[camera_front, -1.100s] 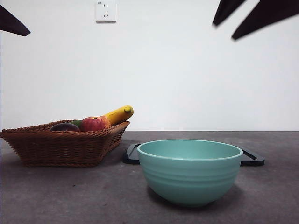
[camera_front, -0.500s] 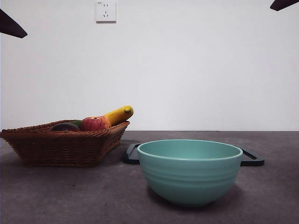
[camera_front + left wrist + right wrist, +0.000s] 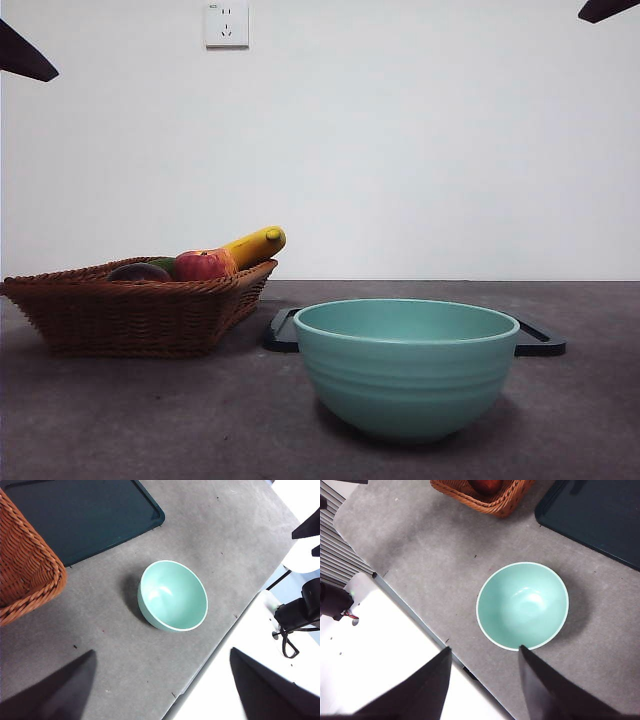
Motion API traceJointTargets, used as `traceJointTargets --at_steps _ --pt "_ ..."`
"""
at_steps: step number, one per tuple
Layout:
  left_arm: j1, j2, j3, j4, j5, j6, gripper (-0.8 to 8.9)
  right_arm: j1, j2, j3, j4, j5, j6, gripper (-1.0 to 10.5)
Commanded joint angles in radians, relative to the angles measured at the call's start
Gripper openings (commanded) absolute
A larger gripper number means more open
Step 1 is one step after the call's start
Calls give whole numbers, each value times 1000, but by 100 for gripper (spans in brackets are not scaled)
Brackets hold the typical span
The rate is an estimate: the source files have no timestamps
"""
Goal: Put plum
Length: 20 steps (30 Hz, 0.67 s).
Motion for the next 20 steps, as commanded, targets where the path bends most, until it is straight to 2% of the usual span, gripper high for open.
traceJointTargets --at_steps 1,4,20 --pt "-4 6 18 7 8 11 216 9 6 16 9 -2 -23 152" --pt "-4 6 18 7 8 11 1 9 6 16 9 -2 -32 4" --pt "-4 6 18 8 8 11 8 9 5 16 10 -2 -50 5"
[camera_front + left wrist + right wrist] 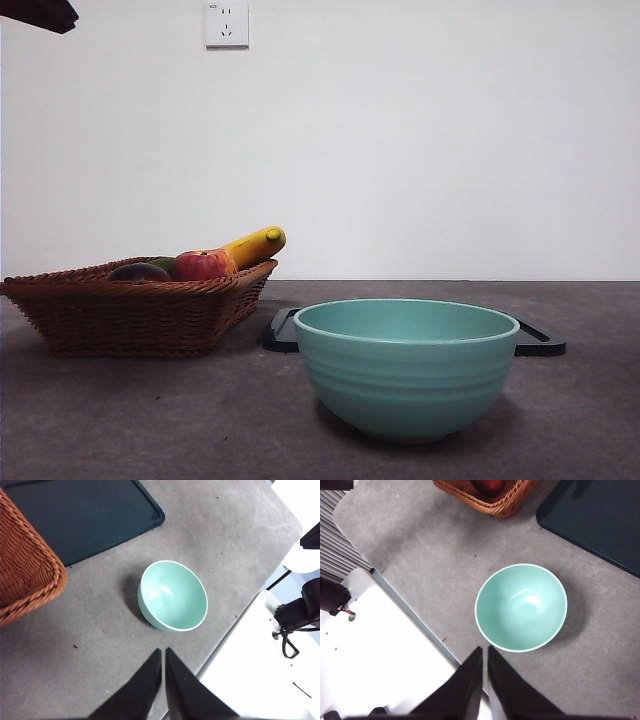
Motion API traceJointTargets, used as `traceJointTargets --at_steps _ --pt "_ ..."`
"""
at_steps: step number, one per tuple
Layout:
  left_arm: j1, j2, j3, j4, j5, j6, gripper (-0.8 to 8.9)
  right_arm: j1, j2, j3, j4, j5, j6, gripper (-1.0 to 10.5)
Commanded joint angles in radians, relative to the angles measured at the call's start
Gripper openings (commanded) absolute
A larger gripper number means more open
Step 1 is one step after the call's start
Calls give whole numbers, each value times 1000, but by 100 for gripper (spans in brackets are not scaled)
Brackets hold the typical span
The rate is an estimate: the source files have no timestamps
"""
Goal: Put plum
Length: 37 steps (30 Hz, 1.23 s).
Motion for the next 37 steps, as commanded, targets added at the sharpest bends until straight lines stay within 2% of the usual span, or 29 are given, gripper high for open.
traceJointTargets --at_steps 1,16,20,24,31,34,37 --pt "-4 6 18 8 8 11 8 9 5 16 10 -2 -12 5" --pt "-4 2 18 13 8 11 8 9 5 16 10 -2 -12 5" --pt "23 -48 17 116 -33 71 8 9 5 16 10 -2 -12 5" --pt "86 -126 -3 374 -137 71 8 9 5 16 10 -2 -12 5" --pt "195 -315 -192 808 -448 60 8 9 5 16 10 -2 -12 5" --pt "227 -407 -312 925 -566 60 8 9 5 16 10 -2 -12 5" --pt "252 -492 -431 984 -624 60 8 9 5 16 10 -2 -12 5"
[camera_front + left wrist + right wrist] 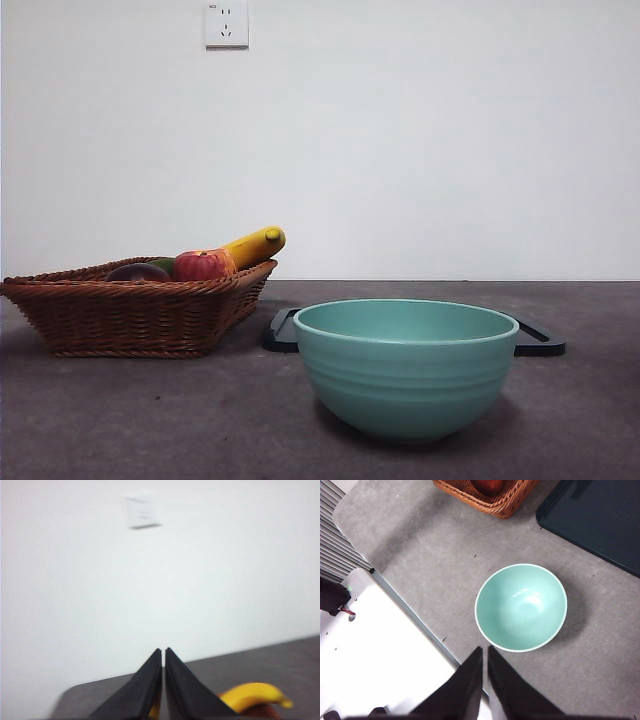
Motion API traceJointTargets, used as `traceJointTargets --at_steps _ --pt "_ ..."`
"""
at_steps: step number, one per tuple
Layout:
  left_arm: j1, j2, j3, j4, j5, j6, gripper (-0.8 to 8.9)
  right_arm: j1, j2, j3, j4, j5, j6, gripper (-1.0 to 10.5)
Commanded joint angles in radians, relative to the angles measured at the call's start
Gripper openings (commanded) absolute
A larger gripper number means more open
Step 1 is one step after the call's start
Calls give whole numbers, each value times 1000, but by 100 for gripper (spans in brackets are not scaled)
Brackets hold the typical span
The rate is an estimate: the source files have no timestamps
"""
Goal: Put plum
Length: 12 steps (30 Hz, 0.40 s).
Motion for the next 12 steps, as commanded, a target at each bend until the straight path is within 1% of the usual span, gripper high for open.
traceJointTargets --at_steps 1,8,12 --pt "17 -64 -98 39 -39 7 8 9 5 16 10 -2 -12 5" --pt "47 -227 -336 34 -51 -1 8 9 5 16 10 -2 -12 5" --pt "50 -293 -429 15 -51 -5 8 9 5 16 10 -2 -12 5"
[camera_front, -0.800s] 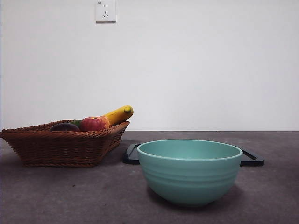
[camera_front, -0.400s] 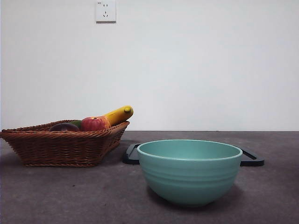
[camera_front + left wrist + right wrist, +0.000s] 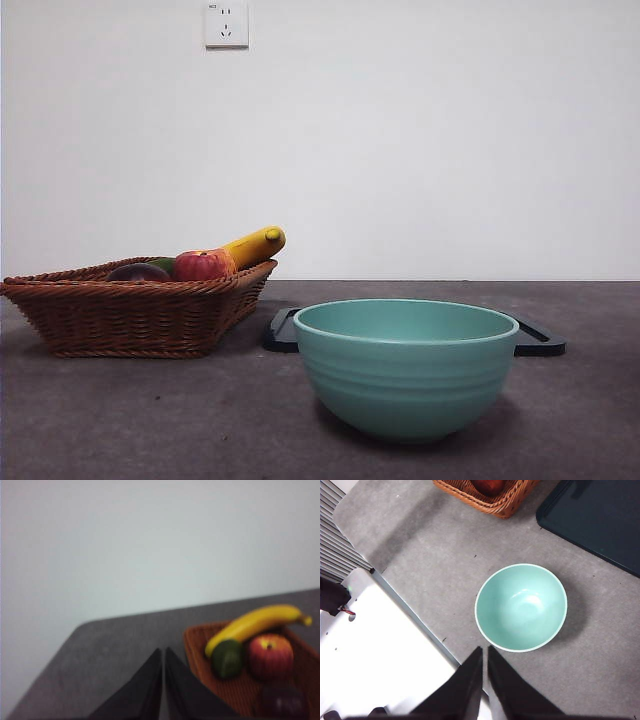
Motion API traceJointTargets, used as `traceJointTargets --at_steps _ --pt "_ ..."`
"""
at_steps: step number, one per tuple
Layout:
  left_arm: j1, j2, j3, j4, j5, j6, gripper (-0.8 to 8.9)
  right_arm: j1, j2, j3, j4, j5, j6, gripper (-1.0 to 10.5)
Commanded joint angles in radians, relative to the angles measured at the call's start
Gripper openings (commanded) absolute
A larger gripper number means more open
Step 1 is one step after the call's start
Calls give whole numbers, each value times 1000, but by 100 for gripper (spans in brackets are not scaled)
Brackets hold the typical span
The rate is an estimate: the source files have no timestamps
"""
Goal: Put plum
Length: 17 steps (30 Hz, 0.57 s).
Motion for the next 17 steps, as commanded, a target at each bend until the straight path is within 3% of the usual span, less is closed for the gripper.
traceJointTargets --at_steps 1,17 --pt "4 -35 -43 -7 -3 -4 8 9 5 16 10 -2 -12 5" --pt "5 -154 -168 -150 -4 -3 8 9 5 16 10 -2 -12 5"
